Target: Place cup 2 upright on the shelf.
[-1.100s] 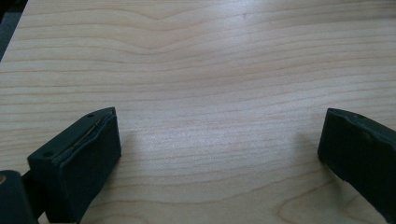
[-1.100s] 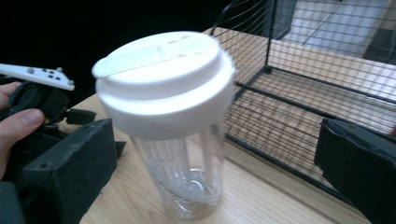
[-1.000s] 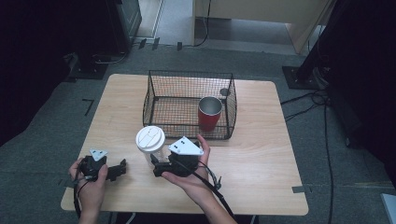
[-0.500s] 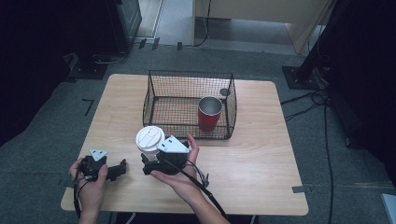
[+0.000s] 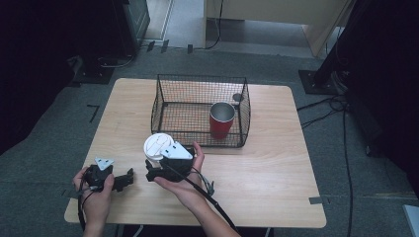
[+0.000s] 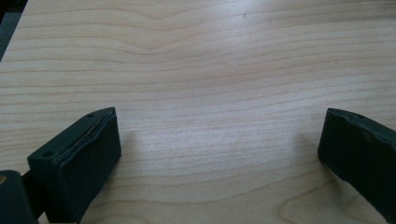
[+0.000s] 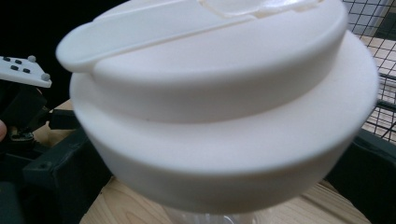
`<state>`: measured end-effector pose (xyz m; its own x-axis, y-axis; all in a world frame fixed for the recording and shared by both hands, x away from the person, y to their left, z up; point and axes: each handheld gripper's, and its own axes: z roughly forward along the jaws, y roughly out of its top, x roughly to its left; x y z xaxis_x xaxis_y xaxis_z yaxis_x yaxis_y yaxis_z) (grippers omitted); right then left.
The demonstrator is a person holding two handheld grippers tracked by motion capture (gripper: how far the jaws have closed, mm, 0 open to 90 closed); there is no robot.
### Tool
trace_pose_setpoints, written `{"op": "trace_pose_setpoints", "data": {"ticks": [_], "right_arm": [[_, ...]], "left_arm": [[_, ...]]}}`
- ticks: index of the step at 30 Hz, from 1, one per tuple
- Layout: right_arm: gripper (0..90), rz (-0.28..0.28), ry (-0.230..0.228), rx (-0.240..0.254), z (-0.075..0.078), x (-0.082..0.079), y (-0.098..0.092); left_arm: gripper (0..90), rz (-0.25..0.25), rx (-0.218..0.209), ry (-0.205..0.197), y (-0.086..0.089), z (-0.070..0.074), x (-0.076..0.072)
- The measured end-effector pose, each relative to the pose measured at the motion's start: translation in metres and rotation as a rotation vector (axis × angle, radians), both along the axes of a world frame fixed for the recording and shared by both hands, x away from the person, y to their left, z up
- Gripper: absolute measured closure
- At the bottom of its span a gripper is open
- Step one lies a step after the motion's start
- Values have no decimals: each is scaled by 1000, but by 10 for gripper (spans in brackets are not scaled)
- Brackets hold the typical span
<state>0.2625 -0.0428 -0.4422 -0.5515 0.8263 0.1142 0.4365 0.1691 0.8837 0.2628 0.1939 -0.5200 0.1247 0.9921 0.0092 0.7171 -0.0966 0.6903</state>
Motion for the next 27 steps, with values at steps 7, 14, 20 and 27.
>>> {"op": "trace_pose_setpoints", "data": {"ticks": [7, 14, 20, 27], "right_arm": [[8, -1, -6, 10, -4, 2, 6], [131, -27, -24, 23, -6, 3, 6], [154, -25, -50, 10, -5, 1, 5], [162, -19, -44, 16, -2, -4, 5]], "left_arm": [[1, 0, 0, 0, 0, 0, 0], [1, 0, 0, 0, 0, 0, 0], [1, 0, 0, -1, 0, 0, 0], [1, 0, 0, -1, 0, 0, 0]]}}
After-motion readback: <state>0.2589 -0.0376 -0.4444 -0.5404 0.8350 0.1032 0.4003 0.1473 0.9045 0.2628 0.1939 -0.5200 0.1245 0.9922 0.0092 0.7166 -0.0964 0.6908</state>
